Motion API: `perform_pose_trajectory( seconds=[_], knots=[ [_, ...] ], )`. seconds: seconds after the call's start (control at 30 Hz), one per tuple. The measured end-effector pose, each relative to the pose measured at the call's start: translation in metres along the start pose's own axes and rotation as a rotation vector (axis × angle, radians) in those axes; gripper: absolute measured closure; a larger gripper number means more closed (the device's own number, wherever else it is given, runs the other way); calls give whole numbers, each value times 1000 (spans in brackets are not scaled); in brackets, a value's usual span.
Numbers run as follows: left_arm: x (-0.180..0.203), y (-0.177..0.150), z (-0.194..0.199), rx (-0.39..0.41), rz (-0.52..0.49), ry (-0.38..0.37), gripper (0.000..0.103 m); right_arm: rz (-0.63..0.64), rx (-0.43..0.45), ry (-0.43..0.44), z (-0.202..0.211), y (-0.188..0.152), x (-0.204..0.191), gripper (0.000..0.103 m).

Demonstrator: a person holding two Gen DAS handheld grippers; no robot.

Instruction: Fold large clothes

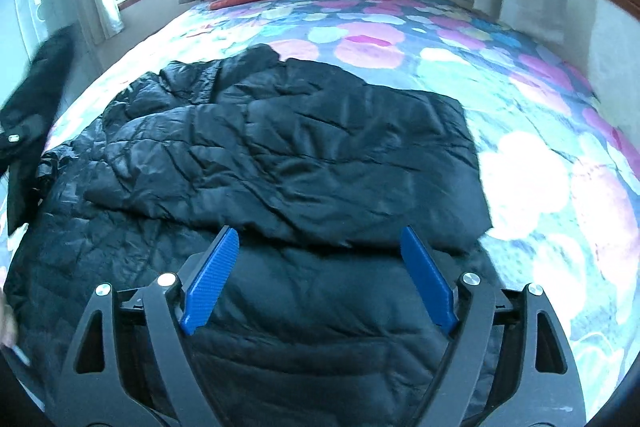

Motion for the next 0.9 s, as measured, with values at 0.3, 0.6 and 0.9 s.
perform_pose_trajectory(
  seconds=[0.3,0.6,0.9],
  knots=[
    [57,-42,1,-132,-115,-87,51,-26,-23,-31,0,-7,23,20],
    [15,-37,35,-67,-97,9,42,-35,-11,57,6,10,-19,20],
    [-115,-32,56,-58,13,214,42,-58,-69,166,-36,32,-95,21]
  ],
)
Point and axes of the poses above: each gripper's, at about its wrist camera, not at the fingertips, and z roughly against the way its jaws point, x to its right, y to its top, the point moved 10 cm from there along -z, roughly the way its jaws point, and after that the axes turned 4 degrees about -y, right-handed, at the moved point
